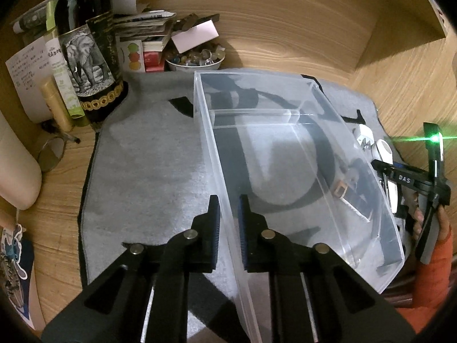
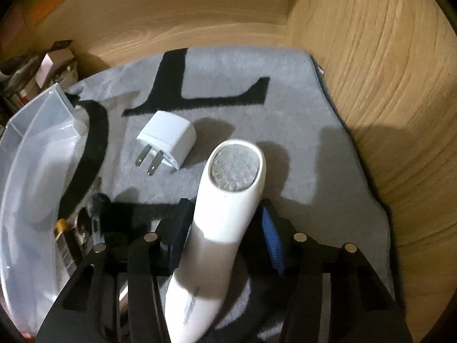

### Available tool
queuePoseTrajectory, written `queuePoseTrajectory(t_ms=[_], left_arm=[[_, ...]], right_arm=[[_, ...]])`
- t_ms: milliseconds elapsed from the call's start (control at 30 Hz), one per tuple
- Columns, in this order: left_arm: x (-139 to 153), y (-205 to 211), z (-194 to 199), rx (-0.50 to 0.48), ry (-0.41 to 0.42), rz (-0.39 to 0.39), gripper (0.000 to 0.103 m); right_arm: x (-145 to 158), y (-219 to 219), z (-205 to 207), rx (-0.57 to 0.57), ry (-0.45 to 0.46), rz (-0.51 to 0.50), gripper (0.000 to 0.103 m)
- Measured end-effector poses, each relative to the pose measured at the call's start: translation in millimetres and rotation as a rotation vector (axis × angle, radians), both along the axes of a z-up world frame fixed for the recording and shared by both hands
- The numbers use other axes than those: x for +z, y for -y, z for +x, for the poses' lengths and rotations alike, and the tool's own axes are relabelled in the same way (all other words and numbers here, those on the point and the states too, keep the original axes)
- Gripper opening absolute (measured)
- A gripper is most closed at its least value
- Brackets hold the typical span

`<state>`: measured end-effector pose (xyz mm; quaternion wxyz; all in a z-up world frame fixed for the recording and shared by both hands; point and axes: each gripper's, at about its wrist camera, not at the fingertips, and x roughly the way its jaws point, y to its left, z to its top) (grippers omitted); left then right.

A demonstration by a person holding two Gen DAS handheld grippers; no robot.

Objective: Organize rigid objects
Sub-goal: 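Grasp the clear plastic box wall with the left tool while the right tool grasps the white handheld device, then lift the white device with the right tool, lower it into the box, release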

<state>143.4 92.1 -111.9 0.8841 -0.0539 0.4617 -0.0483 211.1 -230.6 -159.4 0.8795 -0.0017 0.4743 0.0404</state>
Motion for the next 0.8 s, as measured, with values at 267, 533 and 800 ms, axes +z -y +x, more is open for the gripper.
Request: queuePoseTrajectory(t_ms=[267, 533, 800], left_arm=[[0, 1, 0, 0.007, 0.006, -0.004, 0.013], [0, 1, -1, 0.011, 0.016, 0.009, 0.013], [-1, 3, -1, 0.015, 0.023, 0.012, 0.013]], right_arm=[[6, -9, -5, 0.028, 0.029, -0.036, 0.036], [40, -20, -21, 0.056, 0.146, -0.040, 0.036], [91, -37, -36, 0.118, 0.314, -0.021, 0.036]])
